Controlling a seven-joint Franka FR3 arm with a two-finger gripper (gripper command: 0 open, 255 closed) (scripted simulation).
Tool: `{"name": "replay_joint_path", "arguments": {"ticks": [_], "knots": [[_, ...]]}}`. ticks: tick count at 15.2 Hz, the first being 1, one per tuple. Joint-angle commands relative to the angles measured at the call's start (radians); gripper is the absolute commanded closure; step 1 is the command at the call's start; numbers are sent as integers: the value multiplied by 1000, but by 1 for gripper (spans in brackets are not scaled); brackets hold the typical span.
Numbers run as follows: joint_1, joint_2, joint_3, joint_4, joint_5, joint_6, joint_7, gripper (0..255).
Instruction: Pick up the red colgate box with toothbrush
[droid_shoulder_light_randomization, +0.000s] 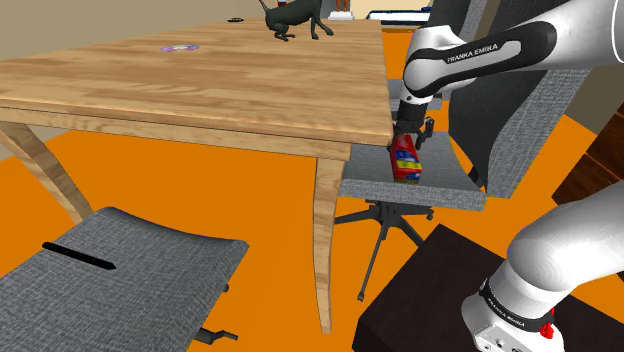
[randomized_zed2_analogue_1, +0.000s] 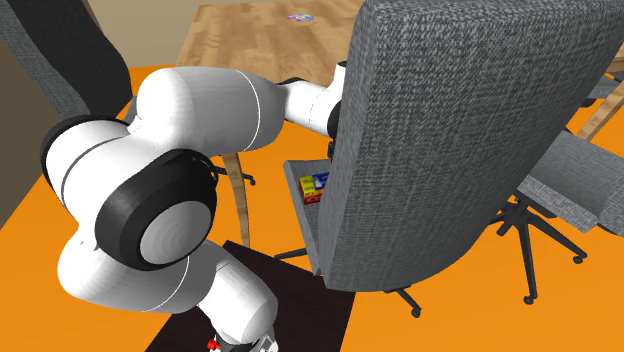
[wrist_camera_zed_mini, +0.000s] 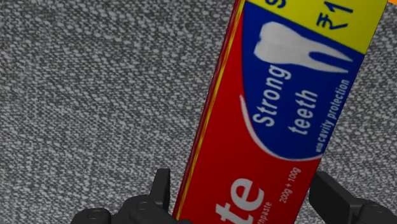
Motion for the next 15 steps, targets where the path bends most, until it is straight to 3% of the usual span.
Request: {"name": "replay_joint_path", "arguments": {"ticks": [1,2,11,15], "knots": [[0,3,0,-8,0,12,1,0],[0,1,0,-8,0,10,1,255],[0,3,0,-8,0,12,0,255],[0,-10,1,35,1,-45,-1,255]]}}
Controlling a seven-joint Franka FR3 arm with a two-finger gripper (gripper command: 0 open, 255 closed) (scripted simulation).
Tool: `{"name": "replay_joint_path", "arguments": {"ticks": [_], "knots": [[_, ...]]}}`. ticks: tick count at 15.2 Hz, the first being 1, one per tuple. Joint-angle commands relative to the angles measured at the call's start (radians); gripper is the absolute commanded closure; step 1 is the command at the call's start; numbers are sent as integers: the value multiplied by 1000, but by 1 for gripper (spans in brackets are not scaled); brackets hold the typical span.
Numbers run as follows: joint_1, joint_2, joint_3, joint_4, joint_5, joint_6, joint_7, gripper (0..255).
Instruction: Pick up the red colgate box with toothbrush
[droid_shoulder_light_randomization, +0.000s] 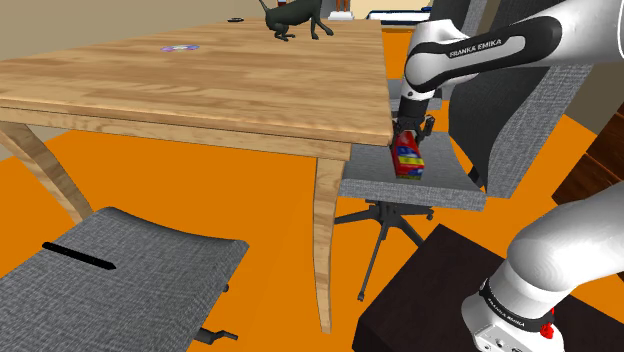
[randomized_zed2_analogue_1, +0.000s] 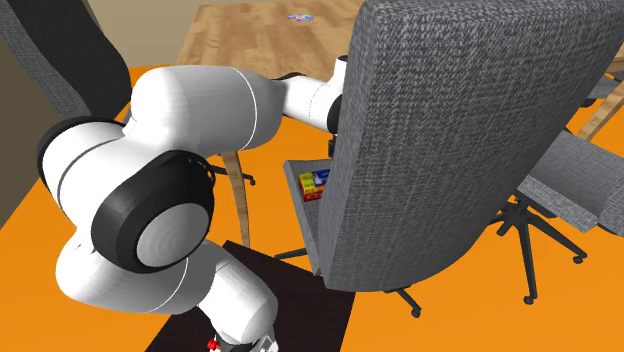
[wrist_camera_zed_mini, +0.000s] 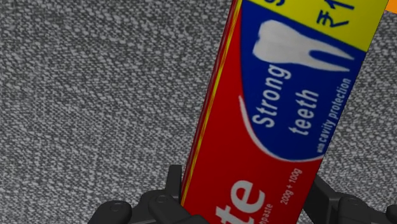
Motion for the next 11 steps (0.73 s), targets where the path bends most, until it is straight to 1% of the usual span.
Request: {"name": "replay_joint_path", "arguments": {"ticks": [1,11], "knots": [[0,-3,0,24,0,-27,-2,255],[0,-19,1,146,2,-164,-5,255]]}}
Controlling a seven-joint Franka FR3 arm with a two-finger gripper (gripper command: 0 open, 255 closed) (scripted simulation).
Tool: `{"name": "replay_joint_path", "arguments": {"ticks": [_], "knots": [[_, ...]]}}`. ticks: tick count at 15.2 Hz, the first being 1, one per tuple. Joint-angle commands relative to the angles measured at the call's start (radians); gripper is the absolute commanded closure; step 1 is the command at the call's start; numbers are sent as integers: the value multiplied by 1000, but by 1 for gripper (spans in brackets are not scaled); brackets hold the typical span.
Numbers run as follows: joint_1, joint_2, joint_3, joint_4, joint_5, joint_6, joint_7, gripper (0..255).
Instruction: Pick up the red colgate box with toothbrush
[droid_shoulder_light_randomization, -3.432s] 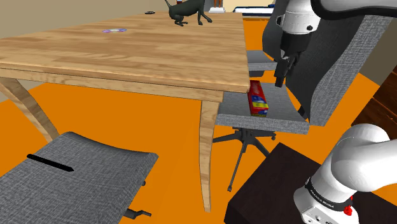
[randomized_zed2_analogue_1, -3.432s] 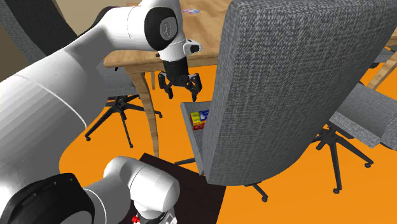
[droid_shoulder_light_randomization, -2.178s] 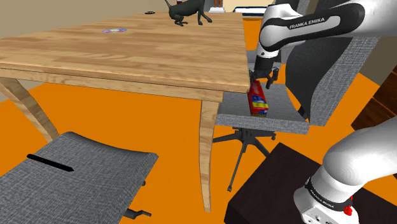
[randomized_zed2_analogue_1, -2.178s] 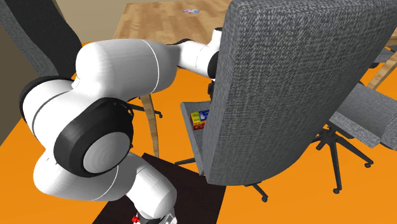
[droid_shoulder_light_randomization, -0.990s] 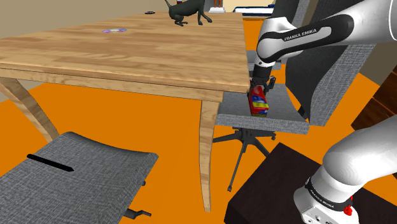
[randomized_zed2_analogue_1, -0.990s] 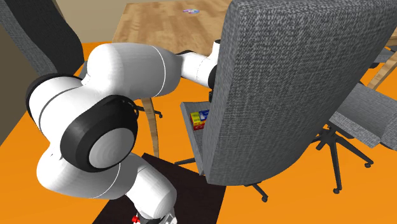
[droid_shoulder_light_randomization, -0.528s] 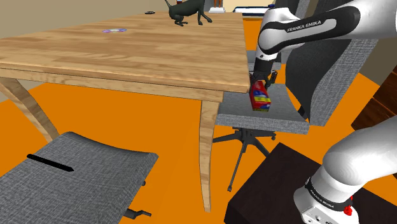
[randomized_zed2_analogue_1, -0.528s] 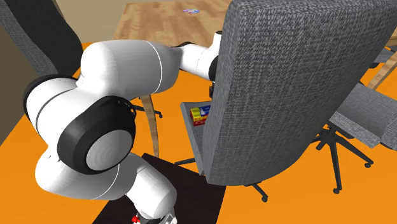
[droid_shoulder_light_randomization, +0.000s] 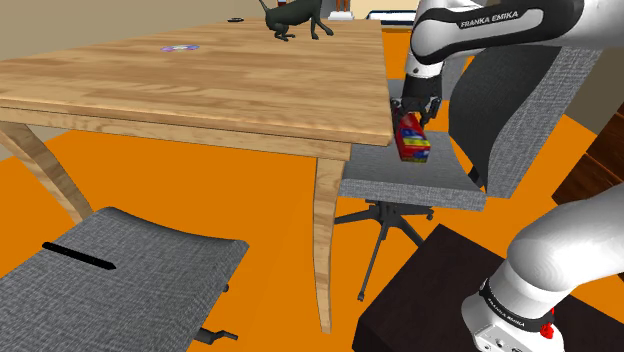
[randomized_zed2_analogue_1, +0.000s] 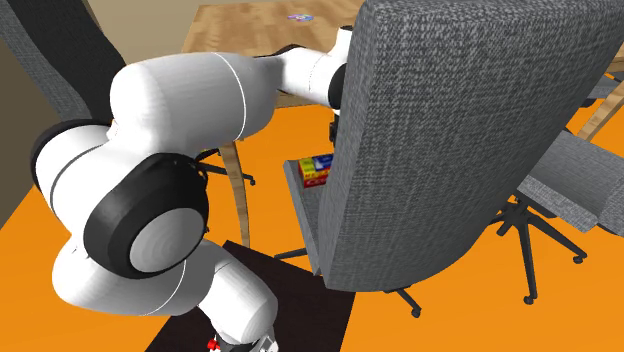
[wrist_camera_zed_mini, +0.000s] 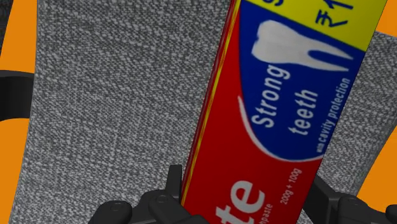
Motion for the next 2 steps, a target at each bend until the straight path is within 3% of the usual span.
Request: {"name": "replay_joint_path", "arguments": {"ticks": [1,2], "knots": [[0,1,0,17,0,-16,-1,255],[0,1,0,17,0,-16,-1,255]]}}
